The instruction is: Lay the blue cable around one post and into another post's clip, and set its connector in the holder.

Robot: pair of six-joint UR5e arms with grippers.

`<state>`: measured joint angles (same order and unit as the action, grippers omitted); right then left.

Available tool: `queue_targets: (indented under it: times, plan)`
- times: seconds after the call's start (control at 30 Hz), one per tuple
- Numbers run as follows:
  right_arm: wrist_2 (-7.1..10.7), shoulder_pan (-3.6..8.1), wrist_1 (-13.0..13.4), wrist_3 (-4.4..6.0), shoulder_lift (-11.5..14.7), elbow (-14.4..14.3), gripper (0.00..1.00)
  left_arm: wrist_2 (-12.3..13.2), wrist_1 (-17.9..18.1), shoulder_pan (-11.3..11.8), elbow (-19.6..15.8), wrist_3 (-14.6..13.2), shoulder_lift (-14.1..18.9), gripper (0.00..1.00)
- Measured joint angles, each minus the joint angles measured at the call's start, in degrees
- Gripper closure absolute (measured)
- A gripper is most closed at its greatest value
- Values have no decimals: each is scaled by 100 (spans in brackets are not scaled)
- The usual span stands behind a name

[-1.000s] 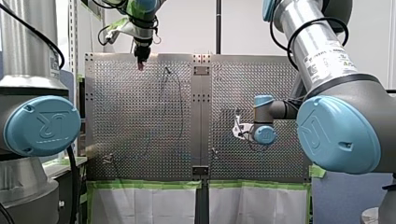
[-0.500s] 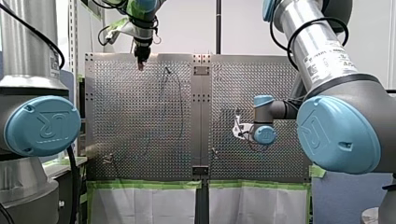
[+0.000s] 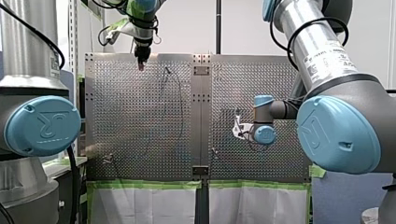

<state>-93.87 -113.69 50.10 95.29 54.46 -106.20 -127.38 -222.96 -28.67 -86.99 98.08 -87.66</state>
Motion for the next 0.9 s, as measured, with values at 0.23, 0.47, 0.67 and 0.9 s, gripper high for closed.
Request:
queue_targets:
  times: [0.23, 0.47, 0.67, 0.9]
  plan:
    - [0, 0, 0, 0, 0, 0, 100, 116, 169, 13, -215, -58, 1, 0]
    - [2, 0, -14, -16, 0, 2, 100, 398, 486, -25, -540, -169, -14, 0]
    - [-4, -5, -75, -60, 5, 0, 100, 676, 766, -97, -817, -63, -153, 0]
    - [-31, -35, -220, -161, 69, -9, 100, 984, 1076, -235, -1126, 132, -444, 0]
